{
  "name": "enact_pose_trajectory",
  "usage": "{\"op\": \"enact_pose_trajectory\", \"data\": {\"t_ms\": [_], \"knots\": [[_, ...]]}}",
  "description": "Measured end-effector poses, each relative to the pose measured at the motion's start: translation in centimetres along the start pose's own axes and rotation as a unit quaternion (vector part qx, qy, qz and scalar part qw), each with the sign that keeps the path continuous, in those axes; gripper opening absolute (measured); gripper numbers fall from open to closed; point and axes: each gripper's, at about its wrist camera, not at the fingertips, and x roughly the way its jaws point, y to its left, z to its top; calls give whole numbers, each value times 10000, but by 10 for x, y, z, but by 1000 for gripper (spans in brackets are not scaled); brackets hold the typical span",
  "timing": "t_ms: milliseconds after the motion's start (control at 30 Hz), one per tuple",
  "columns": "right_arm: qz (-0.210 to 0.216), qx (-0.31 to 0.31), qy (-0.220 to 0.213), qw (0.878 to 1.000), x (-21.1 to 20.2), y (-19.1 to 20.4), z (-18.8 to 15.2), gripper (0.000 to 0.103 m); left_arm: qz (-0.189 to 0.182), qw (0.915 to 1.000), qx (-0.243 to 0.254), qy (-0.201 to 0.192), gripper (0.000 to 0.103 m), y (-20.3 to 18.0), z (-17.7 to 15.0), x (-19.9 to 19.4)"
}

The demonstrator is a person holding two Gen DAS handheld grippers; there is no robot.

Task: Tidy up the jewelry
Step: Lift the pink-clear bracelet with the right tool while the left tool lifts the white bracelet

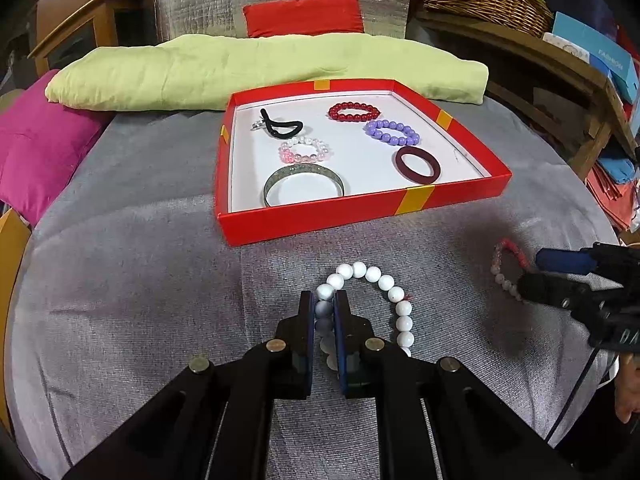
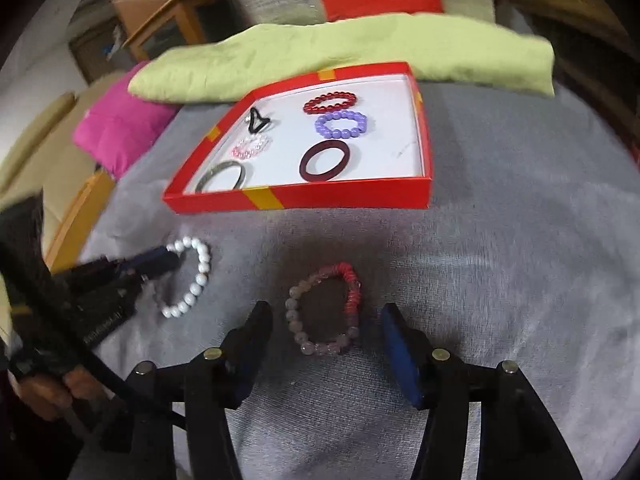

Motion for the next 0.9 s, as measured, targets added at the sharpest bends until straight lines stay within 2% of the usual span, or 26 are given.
{"op": "enact_pose_trajectory", "data": {"t_ms": [67,133,200,233,300,467,633,900], "knots": [[-48,-110,28,9999,6,4,-3,60,-8,10000,-3,6,10,0,0,0],[-293,-367,-5,9989,8,10,-6,58,-8,10000,-17,-1,10,1,0,-1],[-534,-542,-88,9971,9,12,-9,38,-17,10000,-24,-6,10,1,0,-1],[-609,-594,-111,9963,9,12,-9,34,-23,10000,-24,-9,10,1,0,-1],[-718,-623,-183,9953,6,9,-9,15,-43,10000,-32,-43,10,2,0,-3],[-566,-372,-304,9972,0,1,-5,16,-220,9994,-116,-244,10,4,4,-13],[-118,-32,-536,9985,-15,-6,2,16,-299,9982,-133,-512,10,4,8,-24],[134,249,-777,9966,-26,-11,6,16,-434,9956,-170,-816,10,0,15,-39]]}}
